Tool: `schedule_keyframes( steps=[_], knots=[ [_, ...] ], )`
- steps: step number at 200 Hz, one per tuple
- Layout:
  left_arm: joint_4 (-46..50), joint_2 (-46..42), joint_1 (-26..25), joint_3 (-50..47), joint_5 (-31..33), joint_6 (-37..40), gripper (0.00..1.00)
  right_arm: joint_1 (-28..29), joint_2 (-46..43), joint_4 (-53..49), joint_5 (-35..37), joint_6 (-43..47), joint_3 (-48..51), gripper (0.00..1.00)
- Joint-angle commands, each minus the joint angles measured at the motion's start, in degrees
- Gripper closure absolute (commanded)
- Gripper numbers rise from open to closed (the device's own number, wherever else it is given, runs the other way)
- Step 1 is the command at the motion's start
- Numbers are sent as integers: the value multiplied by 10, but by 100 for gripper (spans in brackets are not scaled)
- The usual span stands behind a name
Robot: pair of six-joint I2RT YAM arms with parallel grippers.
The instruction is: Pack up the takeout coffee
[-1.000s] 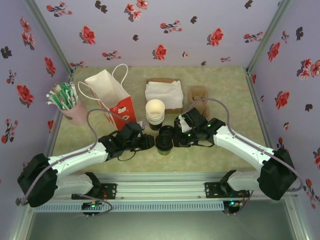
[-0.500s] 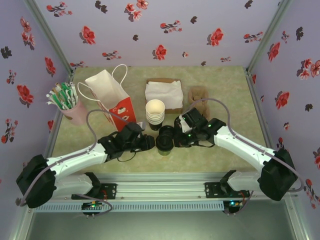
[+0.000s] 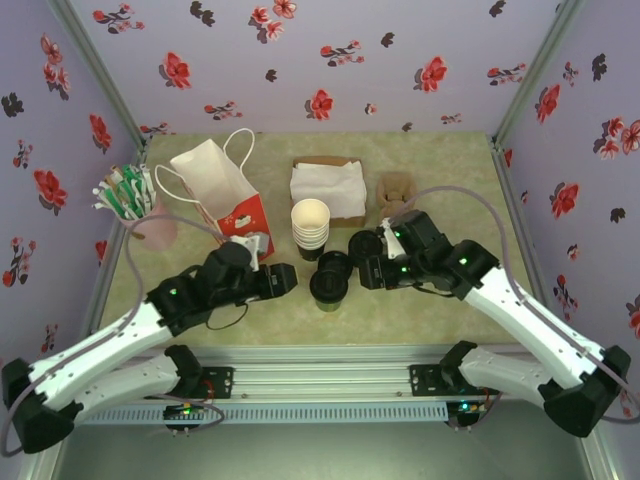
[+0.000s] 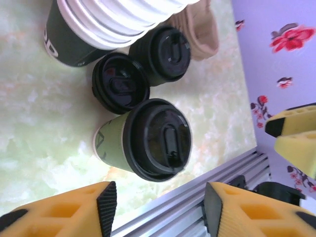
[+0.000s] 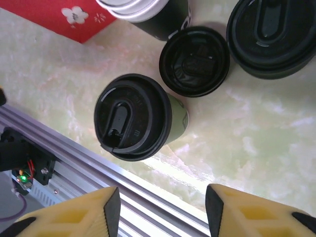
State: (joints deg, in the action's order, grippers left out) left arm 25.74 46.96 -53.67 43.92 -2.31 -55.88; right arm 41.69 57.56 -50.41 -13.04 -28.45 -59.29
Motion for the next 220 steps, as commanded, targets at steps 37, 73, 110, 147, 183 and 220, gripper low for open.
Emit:
schedule_keyframes(
  steps=[37,73,110,147,183,220],
  knots=[
    [244,-94,-7,136,95,54,17,4,-81,-63,73,18,-46,13],
    [335,-128,-7,189,164,66,1,3,-108,-67,117,17,-39,1],
    [417,-82,-6,267,246,93,1,-4,-83,-71,161,7,-38,1],
    [450,11,-5,365,291,172,1,-10,-37,-72,195,-10,-49,1],
    [480,133,15,488,312,273,8,-10,-7,-82,254,-47,-59,1],
    [495,237,95,574,245,371,18,-11,-13,-91,260,-59,-53,1]
  ],
)
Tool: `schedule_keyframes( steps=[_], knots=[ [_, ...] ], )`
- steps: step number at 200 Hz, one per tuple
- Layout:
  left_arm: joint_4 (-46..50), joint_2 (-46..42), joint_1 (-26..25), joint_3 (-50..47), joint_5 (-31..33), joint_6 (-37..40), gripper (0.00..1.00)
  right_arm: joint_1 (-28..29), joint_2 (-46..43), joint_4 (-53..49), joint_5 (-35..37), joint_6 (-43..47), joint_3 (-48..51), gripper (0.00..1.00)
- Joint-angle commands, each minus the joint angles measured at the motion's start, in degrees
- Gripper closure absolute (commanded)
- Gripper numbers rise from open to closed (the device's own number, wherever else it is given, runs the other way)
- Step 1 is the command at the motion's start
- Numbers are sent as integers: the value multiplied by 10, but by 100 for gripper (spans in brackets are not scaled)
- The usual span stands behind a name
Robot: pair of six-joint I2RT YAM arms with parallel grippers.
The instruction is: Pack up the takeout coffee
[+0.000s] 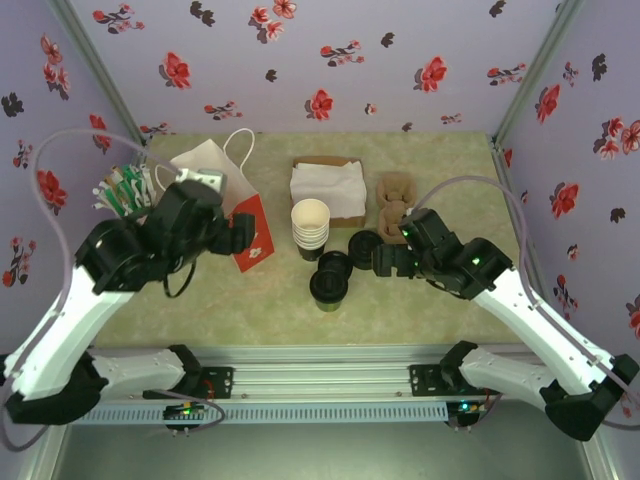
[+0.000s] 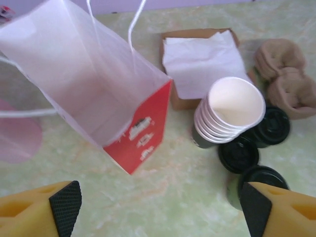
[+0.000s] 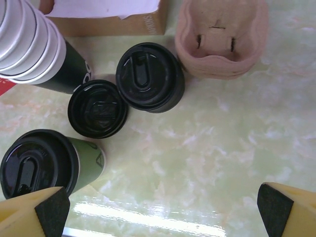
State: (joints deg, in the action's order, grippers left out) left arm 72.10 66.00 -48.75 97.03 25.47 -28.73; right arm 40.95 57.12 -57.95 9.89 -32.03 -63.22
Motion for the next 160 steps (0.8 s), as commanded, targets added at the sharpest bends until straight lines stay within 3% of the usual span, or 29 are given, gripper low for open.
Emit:
schedule_keyframes(
  steps=[1,35,66,108,160],
  knots=[
    [32,49,49,45,-37,102,19,-3,-9,-15,31,-24,-13,1],
    [19,111,146,65,-173,162,31,-8,-15,-15,22,-28,3,1],
    [11,151,185,65,-233,202,36,-10,-20,-17,21,-33,17,1],
    [-4,180,218,48,-288,233,53,-14,-33,-21,19,-37,27,1],
    [-22,199,243,22,-290,252,53,-16,-48,-22,14,-42,36,1]
  ],
)
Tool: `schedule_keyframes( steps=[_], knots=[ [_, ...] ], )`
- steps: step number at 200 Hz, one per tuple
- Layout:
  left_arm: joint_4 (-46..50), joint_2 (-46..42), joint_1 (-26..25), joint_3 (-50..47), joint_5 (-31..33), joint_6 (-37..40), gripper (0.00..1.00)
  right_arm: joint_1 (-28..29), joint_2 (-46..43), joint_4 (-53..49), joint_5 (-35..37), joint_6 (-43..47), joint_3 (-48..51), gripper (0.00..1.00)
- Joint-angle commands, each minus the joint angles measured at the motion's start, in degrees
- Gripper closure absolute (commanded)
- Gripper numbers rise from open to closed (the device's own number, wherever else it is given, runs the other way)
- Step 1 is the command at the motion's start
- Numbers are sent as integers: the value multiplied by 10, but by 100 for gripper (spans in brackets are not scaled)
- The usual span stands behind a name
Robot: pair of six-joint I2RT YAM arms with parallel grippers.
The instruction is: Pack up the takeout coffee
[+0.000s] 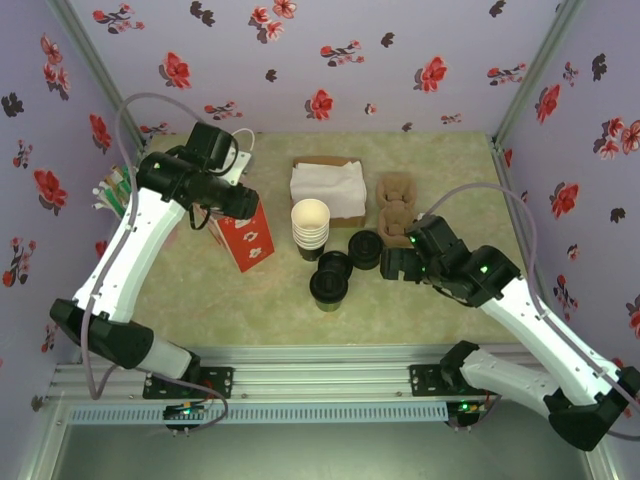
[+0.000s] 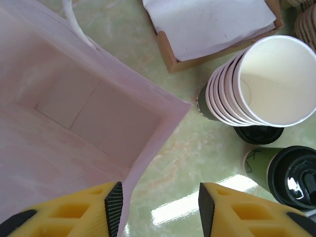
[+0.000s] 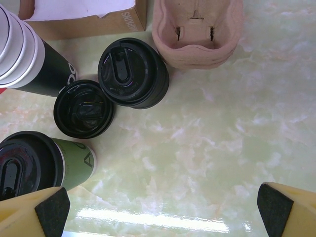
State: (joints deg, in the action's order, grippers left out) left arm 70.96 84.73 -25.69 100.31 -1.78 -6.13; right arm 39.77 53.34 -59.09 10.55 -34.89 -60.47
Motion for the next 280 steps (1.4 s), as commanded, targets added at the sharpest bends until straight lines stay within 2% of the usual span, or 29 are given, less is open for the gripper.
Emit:
schedule_keyframes(
  steps=[1,35,73,97,123,177,237,280],
  knots=[
    [-11,12,12,-11,-18,26,53,-4,-10,-10,7,-13,9,1],
    [-19,23,14,-21,-30,29,54,-4,-13,-8,4,-17,13,1],
    [-9,21,12,-28,-51,21,80,-5,-17,-10,3,-17,17,1],
    [-8,-5,6,-36,-51,9,89,-6,-17,-8,6,-16,19,1],
    [-1,-36,-4,-40,-51,-13,92,-7,-11,-6,8,-17,17,1],
    [28,-70,-65,-53,-43,-48,96,-11,-3,0,6,-18,20,1],
    [23,-71,-178,-46,-16,-100,96,-13,8,6,1,-19,20,1],
    [2,-60,-240,-53,-2,-126,96,-15,10,4,-3,-20,19,1]
  ],
)
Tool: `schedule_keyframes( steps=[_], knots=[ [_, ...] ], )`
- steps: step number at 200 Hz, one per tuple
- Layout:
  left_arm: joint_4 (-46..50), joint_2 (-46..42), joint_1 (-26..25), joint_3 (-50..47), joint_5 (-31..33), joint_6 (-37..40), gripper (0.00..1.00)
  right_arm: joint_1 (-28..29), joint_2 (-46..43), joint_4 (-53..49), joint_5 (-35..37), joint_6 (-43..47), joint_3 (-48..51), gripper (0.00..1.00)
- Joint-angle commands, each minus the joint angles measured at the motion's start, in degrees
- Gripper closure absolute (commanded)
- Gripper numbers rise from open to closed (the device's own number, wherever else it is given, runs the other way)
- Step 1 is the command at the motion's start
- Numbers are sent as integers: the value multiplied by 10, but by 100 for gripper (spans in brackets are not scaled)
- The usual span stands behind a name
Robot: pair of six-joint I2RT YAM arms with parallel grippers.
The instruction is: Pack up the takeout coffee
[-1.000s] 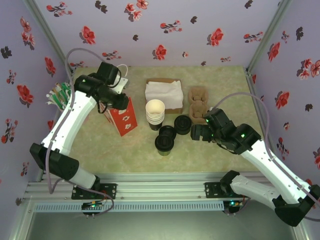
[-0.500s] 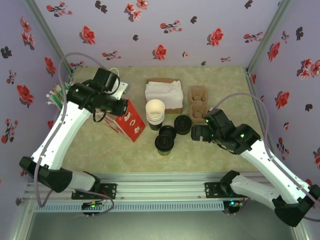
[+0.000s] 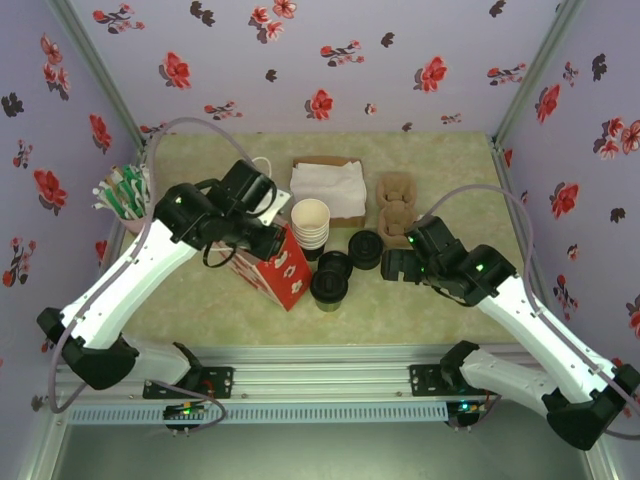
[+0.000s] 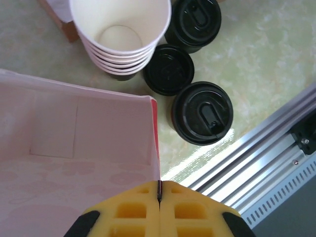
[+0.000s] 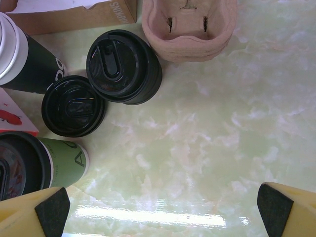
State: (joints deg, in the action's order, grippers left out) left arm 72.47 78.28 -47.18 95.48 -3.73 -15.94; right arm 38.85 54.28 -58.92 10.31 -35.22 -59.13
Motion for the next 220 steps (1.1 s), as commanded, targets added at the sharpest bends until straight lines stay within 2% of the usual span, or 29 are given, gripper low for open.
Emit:
schedule_keyframes(
  steps=[1,29,59,79,93,121,140,161,190,220],
  knots=[
    [-13,4,-26,-4,19,-28,96,-6,1,3,0,-16,5,1],
    [-8,12,-60,5,36,-40,94,-8,1,3,-2,-17,6,1],
    [-6,25,-81,6,41,-46,88,-9,6,7,-6,-18,6,1],
    [-7,24,-93,13,55,-54,68,-11,13,7,-7,-16,3,1],
    [-7,19,-99,28,64,-61,58,-12,19,8,-9,-13,0,1],
    [-16,3,-116,73,88,-78,29,-18,27,27,-28,16,-5,1],
    [-51,-22,-129,82,97,-89,17,-22,44,34,-27,47,-17,1],
    [-131,-63,-136,43,98,-105,1,-29,70,44,-3,77,-33,1],
    [-208,-70,-148,12,97,-116,1,-72,128,43,-18,106,-74,1],
    [-252,-28,-165,11,99,-115,1,-129,209,21,-42,128,-134,8]
  ],
)
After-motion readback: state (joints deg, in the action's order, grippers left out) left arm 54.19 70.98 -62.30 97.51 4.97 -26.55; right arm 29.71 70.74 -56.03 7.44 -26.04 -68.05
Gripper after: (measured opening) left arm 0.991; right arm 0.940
